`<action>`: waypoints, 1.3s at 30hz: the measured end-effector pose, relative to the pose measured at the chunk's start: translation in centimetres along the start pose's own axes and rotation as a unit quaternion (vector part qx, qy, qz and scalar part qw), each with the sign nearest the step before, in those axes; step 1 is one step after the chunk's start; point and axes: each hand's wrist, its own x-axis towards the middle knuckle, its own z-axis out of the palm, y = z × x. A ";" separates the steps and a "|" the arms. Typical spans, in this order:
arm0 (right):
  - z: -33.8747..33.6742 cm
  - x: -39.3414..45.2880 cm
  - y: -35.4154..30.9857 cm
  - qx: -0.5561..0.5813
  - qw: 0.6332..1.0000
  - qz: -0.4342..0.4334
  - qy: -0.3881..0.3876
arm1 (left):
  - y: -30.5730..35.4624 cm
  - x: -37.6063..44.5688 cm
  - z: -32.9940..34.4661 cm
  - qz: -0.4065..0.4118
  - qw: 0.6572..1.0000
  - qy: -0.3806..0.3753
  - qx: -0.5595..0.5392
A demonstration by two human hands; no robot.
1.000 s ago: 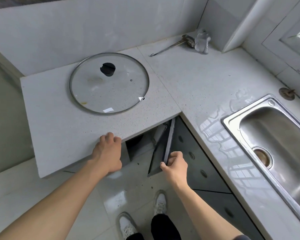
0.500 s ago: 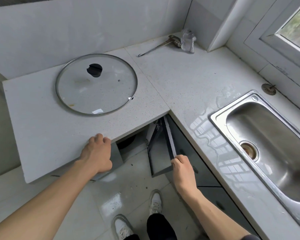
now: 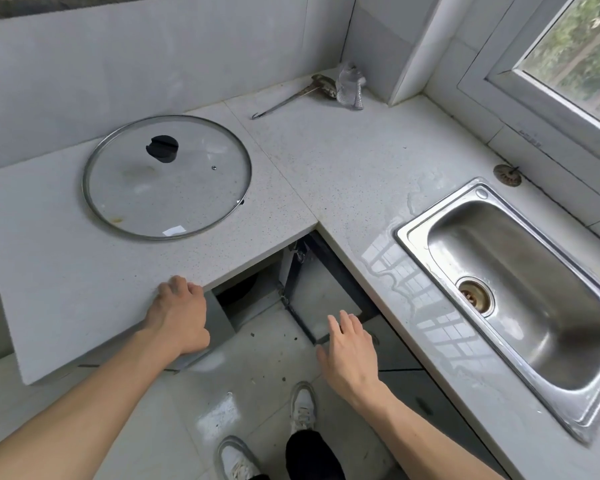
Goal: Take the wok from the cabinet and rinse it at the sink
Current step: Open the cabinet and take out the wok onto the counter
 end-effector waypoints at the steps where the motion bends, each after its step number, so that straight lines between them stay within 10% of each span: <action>1: -0.2 0.2 -0.2 0.006 1.000 -0.004 0.008 | -0.1 0.1 0.1 0.001 1.000 0.002 0.000; 14: -3.5 4.5 -5.1 0.083 0.992 -0.095 0.023 | -0.6 -0.4 3.2 -0.010 0.982 0.101 -0.160; 18: -4.5 6.4 -8.4 0.080 0.982 -0.171 0.020 | -0.1 -1.9 5.4 0.052 0.937 0.220 -0.268; 23: -5.0 8.9 -11.4 0.044 0.969 -0.245 0.007 | 0.9 -2.6 8.6 0.025 0.859 0.192 -0.474; 27: -4.9 11.2 -12.3 0.048 0.964 -0.260 -0.021 | 1.2 -1.6 9.6 -0.086 0.683 0.126 -0.715; 34: -4.5 12.2 -13.4 -0.032 0.961 -0.276 0.005 | 2.1 1.2 9.0 -0.165 0.148 0.043 -0.974; 39: -5.4 12.6 -13.5 -0.041 0.953 -0.301 -0.018 | 2.2 2.2 8.0 -0.173 -0.036 0.069 -0.982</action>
